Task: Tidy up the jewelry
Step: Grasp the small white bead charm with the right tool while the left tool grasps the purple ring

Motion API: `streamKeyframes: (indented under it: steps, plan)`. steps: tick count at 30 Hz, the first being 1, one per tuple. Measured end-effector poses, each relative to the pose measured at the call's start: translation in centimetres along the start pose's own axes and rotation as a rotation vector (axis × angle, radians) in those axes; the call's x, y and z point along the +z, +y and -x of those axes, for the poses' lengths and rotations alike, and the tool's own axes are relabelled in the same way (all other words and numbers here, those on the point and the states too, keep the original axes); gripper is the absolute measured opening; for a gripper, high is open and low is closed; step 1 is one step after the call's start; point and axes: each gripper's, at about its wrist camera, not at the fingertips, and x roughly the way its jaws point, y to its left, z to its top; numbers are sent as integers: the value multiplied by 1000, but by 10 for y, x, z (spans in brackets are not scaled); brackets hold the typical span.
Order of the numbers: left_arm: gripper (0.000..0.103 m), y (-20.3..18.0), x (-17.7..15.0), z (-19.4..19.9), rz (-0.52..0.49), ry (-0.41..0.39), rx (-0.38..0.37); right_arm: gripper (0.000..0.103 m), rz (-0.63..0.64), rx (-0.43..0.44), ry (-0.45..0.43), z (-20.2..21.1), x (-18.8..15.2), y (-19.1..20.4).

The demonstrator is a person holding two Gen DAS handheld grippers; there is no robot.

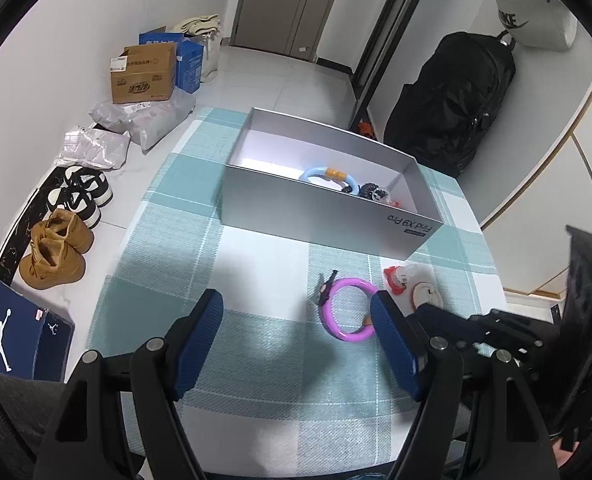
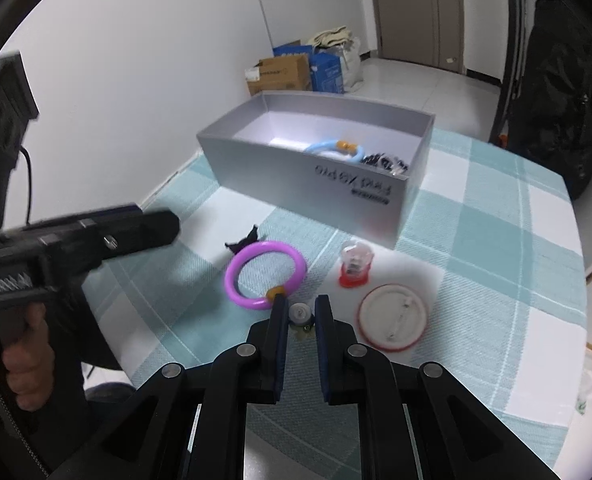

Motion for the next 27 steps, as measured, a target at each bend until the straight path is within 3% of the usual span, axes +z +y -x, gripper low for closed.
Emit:
streamKeyframes:
  steps: [15,27]
  plan:
    - [72,-36,-4,-24,-130,61,6,12,-201,-12,-85,33,8,-52]
    - [72,-45,-6,-44,-203,98,37,12,-197,16,-99,36,7,-54]
